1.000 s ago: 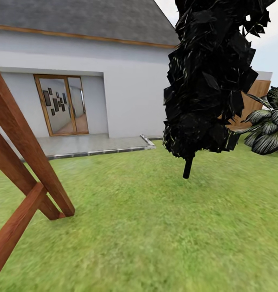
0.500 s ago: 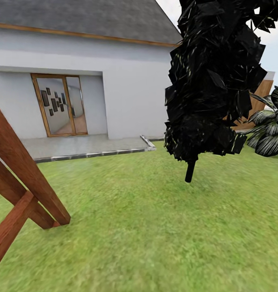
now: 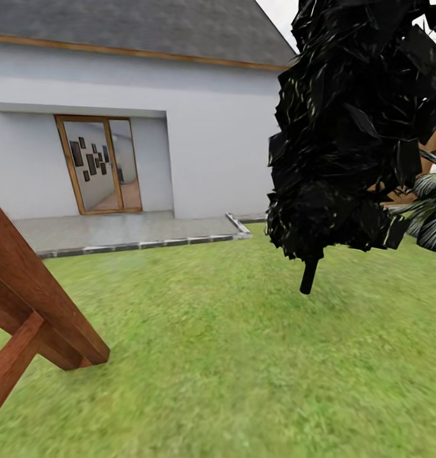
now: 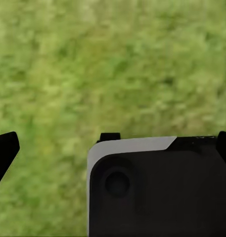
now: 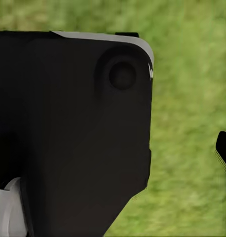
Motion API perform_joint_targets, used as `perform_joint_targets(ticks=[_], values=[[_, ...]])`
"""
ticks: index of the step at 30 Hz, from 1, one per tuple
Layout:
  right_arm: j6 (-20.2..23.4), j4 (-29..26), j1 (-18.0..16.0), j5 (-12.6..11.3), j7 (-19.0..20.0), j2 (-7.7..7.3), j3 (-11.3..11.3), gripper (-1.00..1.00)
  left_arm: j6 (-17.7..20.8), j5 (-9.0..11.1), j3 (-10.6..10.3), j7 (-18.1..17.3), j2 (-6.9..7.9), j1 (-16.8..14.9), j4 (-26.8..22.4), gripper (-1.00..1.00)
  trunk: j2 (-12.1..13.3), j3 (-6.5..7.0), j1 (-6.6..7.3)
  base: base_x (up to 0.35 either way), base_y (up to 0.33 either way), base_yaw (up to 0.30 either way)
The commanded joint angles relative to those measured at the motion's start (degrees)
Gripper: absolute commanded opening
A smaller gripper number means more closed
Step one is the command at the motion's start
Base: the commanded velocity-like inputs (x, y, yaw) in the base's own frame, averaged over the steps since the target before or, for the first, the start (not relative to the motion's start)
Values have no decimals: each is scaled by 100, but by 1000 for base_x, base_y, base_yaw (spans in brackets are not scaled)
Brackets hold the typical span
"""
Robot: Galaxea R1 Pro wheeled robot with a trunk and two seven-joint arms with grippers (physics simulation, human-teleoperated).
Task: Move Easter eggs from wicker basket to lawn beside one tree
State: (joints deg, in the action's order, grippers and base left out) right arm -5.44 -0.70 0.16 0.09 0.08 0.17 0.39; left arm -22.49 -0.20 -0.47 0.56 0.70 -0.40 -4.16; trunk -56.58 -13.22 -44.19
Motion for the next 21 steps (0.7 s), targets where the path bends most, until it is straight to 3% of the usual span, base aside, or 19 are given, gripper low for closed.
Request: perform_joint_targets(ticks=[1, 21], values=[[-10, -5, 2, 0, 1, 0, 3, 100, -19, -4, -6, 6, 0, -4, 4, 100, -3, -6, -4, 331, 0, 15], [-14, -6, 2, -26, -16, 41, -31, 100, -19, -6, -6, 6, 0, -4, 3, 100, -3, -6, -4, 331, 0, 2]])
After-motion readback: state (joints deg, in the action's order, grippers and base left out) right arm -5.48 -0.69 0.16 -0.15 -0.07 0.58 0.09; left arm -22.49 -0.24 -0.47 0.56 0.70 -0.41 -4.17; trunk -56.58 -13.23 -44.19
